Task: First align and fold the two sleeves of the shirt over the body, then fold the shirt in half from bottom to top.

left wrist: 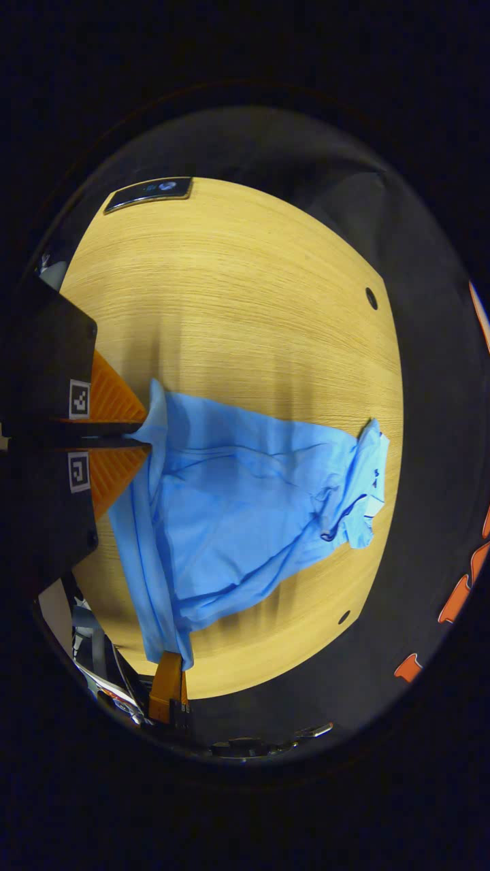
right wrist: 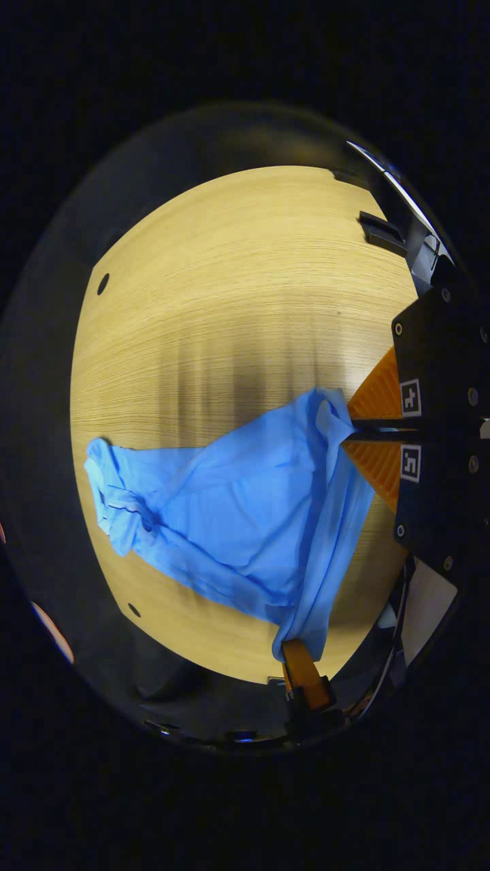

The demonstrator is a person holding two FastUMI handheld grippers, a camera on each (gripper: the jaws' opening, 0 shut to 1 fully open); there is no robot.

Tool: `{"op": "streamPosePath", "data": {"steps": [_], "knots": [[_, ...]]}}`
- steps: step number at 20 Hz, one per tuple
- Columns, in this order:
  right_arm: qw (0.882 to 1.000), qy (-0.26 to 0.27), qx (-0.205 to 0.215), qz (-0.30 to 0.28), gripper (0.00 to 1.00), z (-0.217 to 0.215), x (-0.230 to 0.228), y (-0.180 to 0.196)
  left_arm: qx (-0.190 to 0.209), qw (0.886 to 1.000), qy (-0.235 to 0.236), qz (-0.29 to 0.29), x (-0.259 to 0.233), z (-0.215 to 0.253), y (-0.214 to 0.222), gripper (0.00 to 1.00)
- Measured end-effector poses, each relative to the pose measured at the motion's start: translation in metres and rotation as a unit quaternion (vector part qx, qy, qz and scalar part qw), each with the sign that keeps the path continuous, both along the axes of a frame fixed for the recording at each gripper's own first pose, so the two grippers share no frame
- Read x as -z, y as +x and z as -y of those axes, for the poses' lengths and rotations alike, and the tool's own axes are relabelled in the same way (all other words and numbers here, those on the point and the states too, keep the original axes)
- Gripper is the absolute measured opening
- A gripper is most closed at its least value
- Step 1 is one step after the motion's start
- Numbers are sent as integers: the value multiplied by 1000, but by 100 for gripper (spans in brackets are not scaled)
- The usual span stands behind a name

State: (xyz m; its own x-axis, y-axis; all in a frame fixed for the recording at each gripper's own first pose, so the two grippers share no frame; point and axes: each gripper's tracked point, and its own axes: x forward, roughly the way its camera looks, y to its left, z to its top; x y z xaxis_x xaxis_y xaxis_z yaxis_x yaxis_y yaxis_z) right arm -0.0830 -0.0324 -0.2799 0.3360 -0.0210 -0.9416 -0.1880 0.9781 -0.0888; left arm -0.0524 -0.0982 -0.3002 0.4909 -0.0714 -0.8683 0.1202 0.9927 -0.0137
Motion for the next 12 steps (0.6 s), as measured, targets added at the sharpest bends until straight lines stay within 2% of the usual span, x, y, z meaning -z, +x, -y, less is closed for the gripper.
{"op": "streamPosePath", "data": {"steps": [8, 10, 12], "knots": [[998, 5, -13, 63, 1, -27, -27, 103, 9, 998, -2, 64, -54, -2, 123, 4], [997, 5, -16, 76, 1, -29, -34, 125, 8, 997, -5, 75, -72, -5, 167, 4], [996, 5, -14, 92, 0, -35, -43, 157, 8, 996, -9, 84, -72, -5, 192, 4]]}}
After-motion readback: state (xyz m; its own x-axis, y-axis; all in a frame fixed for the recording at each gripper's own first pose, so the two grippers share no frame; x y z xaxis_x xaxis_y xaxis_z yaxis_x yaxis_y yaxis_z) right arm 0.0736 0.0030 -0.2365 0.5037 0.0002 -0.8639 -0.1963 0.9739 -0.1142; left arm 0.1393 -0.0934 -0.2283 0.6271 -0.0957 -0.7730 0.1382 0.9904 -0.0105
